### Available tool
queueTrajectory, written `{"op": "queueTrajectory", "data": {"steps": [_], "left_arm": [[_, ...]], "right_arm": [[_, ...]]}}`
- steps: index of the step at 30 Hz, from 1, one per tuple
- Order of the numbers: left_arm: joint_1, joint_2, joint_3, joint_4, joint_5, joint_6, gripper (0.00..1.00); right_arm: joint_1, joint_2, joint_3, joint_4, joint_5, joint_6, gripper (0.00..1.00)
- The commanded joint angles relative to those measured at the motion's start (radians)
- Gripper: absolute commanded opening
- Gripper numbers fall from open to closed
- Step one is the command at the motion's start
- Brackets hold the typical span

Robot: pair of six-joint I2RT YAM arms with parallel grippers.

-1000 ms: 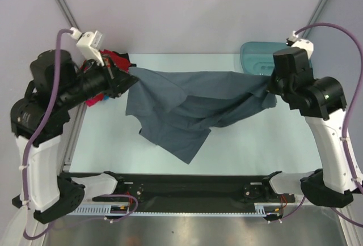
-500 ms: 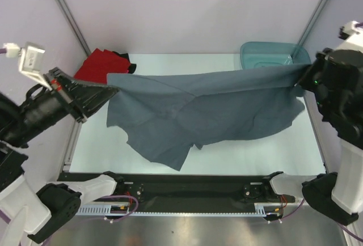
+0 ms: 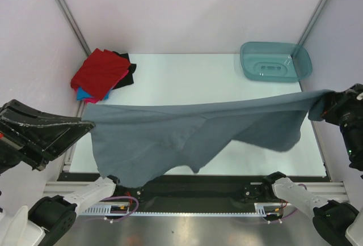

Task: Fold and stack the t-shirts
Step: Flatten the tshirt out

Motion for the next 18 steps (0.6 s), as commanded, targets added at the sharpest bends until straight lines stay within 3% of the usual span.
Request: {"op": "queueTrajectory", "data": {"steps": [1, 6, 18], "left_arm": [[0.005, -0.003, 0.005, 0.174, 0.040, -0.102, 0.03], [0.005, 0.019, -0.036, 0.184, 0.060, -0.123, 0.03], [0.013, 0.091, -0.493, 0.174, 0.000, 0.076, 0.01]], "right_arm": [[-0.015, 0.024, -0.031, 0.056, 0.050, -0.063, 0.00], [-0.015, 0.058, -0.056, 0.094, 0.012, -0.109, 0.00], [-0.015, 0.170, -0.451, 0.379, -0.169, -0.077, 0.00]]}}
